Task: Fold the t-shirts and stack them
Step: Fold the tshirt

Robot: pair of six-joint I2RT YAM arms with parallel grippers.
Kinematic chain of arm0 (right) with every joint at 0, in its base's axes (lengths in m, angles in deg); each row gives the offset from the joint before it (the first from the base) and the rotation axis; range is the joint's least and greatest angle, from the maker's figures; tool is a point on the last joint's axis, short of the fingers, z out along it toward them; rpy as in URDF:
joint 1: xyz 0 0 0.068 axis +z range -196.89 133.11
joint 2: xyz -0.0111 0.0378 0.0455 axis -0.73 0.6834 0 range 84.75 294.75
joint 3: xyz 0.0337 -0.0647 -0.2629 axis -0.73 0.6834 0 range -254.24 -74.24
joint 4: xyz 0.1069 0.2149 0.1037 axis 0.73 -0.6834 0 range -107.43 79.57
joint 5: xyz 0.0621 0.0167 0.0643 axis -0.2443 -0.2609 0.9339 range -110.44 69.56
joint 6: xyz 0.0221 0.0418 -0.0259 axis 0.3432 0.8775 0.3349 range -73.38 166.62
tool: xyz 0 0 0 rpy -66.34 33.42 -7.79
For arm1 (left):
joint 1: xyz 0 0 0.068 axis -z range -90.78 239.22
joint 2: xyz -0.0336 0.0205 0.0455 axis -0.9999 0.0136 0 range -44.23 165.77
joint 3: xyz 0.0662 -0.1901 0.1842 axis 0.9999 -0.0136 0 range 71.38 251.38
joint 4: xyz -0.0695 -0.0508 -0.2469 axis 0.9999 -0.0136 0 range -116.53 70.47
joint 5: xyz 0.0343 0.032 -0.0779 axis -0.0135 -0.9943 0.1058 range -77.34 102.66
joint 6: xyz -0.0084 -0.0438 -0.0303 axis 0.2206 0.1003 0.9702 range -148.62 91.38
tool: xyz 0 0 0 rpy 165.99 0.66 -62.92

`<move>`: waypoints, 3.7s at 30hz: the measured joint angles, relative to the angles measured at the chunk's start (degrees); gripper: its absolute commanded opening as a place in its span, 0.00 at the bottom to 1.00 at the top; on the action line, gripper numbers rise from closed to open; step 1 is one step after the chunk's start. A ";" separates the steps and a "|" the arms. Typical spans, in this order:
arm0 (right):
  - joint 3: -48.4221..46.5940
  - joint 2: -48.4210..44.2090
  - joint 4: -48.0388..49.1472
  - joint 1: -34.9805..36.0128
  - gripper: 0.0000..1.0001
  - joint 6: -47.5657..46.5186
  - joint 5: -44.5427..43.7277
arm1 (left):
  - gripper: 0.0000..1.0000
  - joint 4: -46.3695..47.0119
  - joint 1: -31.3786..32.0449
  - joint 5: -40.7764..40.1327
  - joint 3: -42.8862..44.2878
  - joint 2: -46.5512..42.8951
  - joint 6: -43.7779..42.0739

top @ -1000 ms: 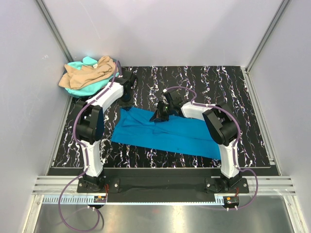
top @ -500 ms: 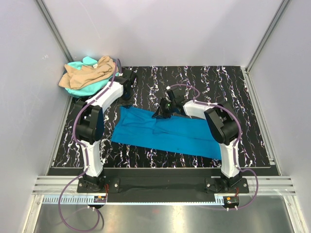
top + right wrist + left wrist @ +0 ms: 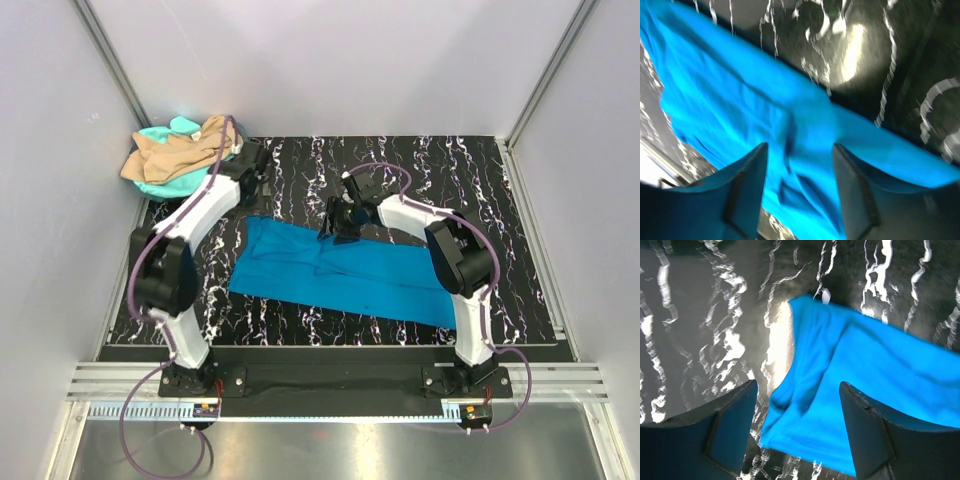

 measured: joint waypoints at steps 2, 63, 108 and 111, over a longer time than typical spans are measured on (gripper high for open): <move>0.02 -1.97 -3.19 -0.04 0.64 -2.71 -0.52 | 0.73 0.28 -0.07 1.18 -3.17 -5.66 -0.81; -0.48 6.60 6.54 -3.43 0.13 4.33 14.25 | 0.50 6.03 -1.64 15.58 -16.17 0.63 -2.62; -25.57 8.07 -23.04 16.90 1.00 -46.69 -6.12 | 0.70 -11.93 -1.62 5.79 -30.71 -55.04 23.54; -29.75 12.61 -24.15 19.37 1.00 -47.74 -7.63 | 0.70 -11.80 -1.62 6.19 -31.36 -56.08 23.10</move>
